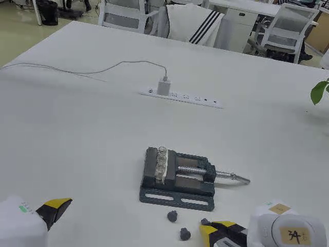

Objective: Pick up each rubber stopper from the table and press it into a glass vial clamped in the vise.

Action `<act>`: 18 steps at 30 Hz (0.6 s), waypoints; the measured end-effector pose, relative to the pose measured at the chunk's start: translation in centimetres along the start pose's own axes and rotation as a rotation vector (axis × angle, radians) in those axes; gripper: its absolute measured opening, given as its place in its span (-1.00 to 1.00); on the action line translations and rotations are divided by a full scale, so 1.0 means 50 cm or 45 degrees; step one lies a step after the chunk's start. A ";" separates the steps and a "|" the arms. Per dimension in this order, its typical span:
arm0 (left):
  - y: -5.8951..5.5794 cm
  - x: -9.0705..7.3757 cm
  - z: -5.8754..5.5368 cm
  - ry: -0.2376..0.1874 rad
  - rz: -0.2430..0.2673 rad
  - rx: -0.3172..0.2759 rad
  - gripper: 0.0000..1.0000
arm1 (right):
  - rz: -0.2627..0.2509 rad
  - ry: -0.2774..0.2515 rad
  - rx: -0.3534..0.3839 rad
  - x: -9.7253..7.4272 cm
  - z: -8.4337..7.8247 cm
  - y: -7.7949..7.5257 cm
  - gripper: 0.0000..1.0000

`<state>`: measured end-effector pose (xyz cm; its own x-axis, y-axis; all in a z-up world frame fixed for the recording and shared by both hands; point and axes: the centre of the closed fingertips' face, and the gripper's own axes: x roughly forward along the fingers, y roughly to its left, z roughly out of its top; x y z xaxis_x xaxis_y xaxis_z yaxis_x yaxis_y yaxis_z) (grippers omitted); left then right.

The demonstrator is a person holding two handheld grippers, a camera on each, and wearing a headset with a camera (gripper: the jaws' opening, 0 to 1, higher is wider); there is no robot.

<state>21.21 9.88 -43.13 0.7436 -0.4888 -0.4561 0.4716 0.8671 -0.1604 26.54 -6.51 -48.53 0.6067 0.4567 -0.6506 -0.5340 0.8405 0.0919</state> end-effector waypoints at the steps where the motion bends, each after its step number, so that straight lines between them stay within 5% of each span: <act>1: -0.001 0.000 0.000 0.000 -0.001 0.000 0.96 | 0.000 0.001 -0.001 0.000 0.000 0.000 -0.84; 10: -0.004 0.002 -0.002 0.005 -0.004 0.003 0.95 | 0.018 0.006 -0.011 0.000 0.000 -0.001 -0.84; 18: -0.006 0.007 0.006 0.003 -0.021 0.093 0.92 | 0.130 -0.017 -0.059 -0.022 0.037 0.004 -0.85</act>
<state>21.47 9.41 -43.00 0.7345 -0.5028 -0.4558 0.5173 0.8495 -0.1035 26.85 -6.31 -46.41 0.5554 0.5437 -0.6292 -0.6203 0.7748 0.1220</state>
